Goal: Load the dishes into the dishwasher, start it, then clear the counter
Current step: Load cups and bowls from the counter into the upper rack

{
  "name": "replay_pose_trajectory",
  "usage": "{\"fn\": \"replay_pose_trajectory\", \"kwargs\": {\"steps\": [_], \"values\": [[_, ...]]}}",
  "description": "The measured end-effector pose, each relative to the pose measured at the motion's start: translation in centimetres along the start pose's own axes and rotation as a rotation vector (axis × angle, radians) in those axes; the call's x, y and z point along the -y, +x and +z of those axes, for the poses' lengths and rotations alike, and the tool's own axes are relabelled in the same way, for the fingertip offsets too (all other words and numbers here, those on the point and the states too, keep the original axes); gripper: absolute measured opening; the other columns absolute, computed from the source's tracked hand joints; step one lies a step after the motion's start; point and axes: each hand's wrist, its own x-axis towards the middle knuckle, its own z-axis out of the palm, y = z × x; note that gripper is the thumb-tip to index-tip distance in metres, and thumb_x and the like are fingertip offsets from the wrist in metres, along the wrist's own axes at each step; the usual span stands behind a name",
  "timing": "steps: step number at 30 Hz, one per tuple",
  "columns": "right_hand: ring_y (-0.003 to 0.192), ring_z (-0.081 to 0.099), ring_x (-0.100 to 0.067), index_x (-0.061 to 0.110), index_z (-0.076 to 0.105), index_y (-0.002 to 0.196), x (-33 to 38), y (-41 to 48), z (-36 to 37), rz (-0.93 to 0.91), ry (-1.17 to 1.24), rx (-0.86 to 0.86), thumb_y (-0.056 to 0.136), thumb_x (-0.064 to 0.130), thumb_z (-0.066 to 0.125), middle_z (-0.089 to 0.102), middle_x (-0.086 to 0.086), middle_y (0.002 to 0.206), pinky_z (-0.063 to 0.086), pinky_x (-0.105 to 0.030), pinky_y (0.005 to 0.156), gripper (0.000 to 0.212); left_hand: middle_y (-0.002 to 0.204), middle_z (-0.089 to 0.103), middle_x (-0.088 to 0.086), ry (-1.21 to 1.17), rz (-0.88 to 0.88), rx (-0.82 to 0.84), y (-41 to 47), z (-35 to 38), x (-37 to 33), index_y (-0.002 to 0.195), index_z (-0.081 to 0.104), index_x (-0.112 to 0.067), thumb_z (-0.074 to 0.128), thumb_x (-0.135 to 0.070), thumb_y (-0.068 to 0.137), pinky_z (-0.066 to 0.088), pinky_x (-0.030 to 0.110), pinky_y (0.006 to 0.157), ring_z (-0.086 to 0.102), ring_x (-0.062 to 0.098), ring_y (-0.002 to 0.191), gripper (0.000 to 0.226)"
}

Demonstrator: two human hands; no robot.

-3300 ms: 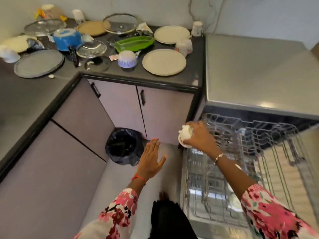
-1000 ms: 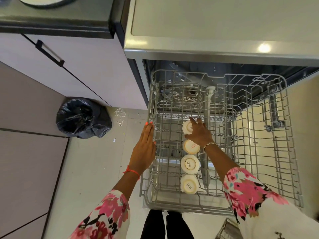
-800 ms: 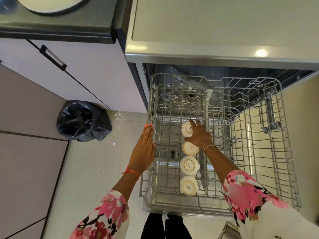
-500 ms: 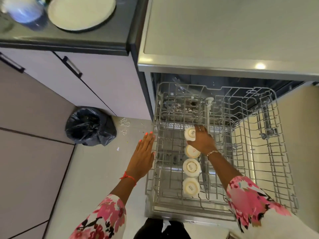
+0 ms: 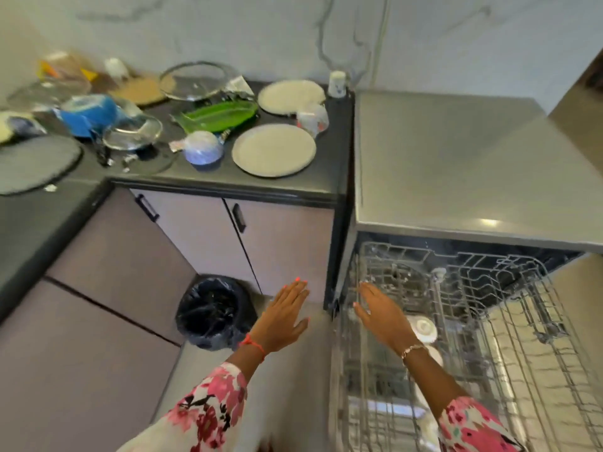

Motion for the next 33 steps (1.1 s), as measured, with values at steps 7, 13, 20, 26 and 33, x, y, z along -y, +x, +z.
{"fn": "replay_pose_trajectory", "kwargs": {"steps": [7,13,20,26,33], "values": [[0.121,0.052,-0.023,0.005,0.052,0.128,9.8,7.4,-5.8,-0.116,0.087,-0.197,0.097,0.022,0.047,0.052,-0.009,0.134,0.036,-0.023,0.098,0.036,0.134,0.051,0.019,0.078,0.008,-0.140,4.7,-11.5,8.5,0.124,0.053,0.003,0.041,-0.038,0.086,0.039,0.048,0.100,0.047,0.034,0.126,0.057],[0.121,0.052,-0.022,0.006,0.054,0.125,11.9,17.6,-11.4,-0.160,0.144,-0.376,0.094,0.021,0.052,0.053,-0.008,0.132,0.038,-0.023,0.097,0.035,0.137,0.047,0.018,0.032,-0.014,-0.196,12.6,-17.1,14.4,0.128,0.049,0.002,0.039,-0.042,0.086,0.026,0.042,0.111,0.037,0.032,0.133,0.061],[0.110,0.055,-0.022,0.006,0.053,0.123,8.6,33.3,-17.2,-0.163,0.131,-0.399,0.094,0.022,0.051,0.052,-0.008,0.125,0.041,-0.020,0.085,0.033,0.150,0.029,0.015,-0.031,-0.222,-0.214,26.6,-20.5,21.6,0.139,0.034,0.000,0.036,-0.054,0.088,0.014,0.035,0.115,0.021,0.026,0.141,0.074],[0.116,0.049,-0.029,0.004,0.045,0.130,5.6,46.0,-22.3,-0.107,0.099,-0.386,0.094,0.023,0.050,0.042,-0.013,0.133,0.044,-0.035,0.088,0.041,0.155,0.011,0.015,-0.073,-0.412,-0.092,35.6,-22.3,25.7,0.145,0.017,0.004,0.040,-0.039,0.097,0.003,0.028,0.115,0.006,0.022,0.144,0.068],[0.126,0.034,-0.040,0.005,0.034,0.137,3.1,57.7,-25.8,0.000,0.014,-0.312,0.091,0.023,0.055,0.028,-0.019,0.142,0.038,-0.046,0.099,0.054,0.157,0.002,0.012,-0.147,-0.491,-0.077,39.2,-22.2,27.2,0.146,0.011,0.000,0.044,-0.041,0.096,0.001,0.024,0.113,0.002,0.019,0.145,0.073]]}}
